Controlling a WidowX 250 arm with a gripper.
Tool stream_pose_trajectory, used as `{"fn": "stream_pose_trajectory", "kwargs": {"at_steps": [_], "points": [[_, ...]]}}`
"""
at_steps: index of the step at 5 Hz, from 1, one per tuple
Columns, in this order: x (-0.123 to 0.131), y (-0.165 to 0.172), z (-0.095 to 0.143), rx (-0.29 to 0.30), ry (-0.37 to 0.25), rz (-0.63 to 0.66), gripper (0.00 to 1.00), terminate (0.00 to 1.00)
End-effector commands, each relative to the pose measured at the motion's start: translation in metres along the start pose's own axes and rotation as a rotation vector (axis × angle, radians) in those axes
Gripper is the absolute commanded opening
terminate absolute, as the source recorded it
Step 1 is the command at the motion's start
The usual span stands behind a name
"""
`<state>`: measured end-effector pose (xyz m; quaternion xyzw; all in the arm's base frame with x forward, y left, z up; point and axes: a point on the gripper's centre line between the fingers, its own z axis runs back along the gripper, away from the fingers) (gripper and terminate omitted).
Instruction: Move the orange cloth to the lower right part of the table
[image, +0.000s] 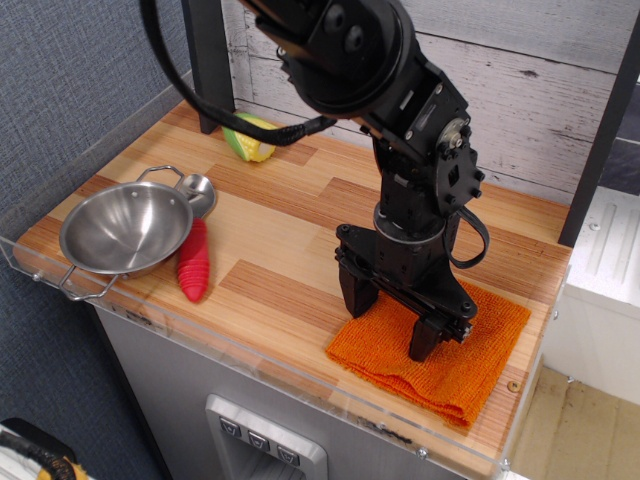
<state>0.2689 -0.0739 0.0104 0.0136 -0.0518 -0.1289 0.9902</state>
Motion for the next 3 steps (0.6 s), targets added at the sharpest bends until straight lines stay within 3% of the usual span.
{"fn": "stream_pose_trajectory", "kwargs": {"at_steps": [1, 3], "points": [[0.006, 0.017, 0.033, 0.015, -0.121, 0.022, 1.0, 0.0], [0.015, 0.024, 0.086, 0.05, -0.263, 0.037, 1.0, 0.0]]}}
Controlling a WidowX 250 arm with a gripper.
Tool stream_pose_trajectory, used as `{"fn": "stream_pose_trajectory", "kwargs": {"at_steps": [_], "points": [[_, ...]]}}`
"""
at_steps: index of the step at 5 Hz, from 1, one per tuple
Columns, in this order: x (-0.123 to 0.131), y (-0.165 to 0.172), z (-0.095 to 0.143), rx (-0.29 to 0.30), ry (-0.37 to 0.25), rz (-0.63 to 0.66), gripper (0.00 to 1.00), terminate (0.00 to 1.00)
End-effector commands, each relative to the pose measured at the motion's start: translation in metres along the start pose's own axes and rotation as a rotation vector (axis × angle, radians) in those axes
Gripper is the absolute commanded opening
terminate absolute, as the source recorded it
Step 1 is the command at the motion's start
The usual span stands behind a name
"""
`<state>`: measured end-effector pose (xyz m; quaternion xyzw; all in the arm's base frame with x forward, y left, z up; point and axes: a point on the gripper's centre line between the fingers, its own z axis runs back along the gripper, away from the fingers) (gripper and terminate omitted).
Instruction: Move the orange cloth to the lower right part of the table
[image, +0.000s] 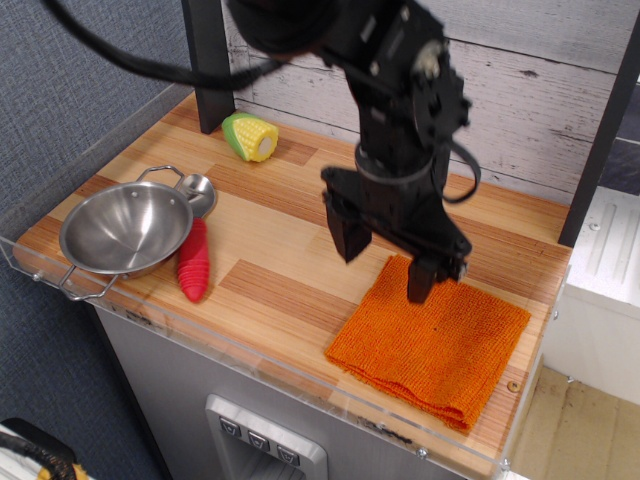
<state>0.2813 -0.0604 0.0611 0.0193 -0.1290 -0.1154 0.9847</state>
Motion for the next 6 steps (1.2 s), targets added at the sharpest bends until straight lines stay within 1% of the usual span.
{"fn": "stream_pose_trajectory", "kwargs": {"at_steps": [1, 2, 3, 4, 6], "points": [[0.013, 0.015, 0.07, 0.047, -0.208, 0.028, 1.0, 0.0], [0.014, 0.024, 0.094, 0.103, -0.275, 0.059, 1.0, 0.0], [0.014, 0.046, 0.116, 0.193, -0.325, 0.113, 1.0, 0.0], [0.012, 0.054, 0.121, 0.317, -0.329, 0.184, 1.0, 0.0], [0.012, 0.054, 0.121, 0.317, -0.329, 0.184, 1.0, 0.0]]}}
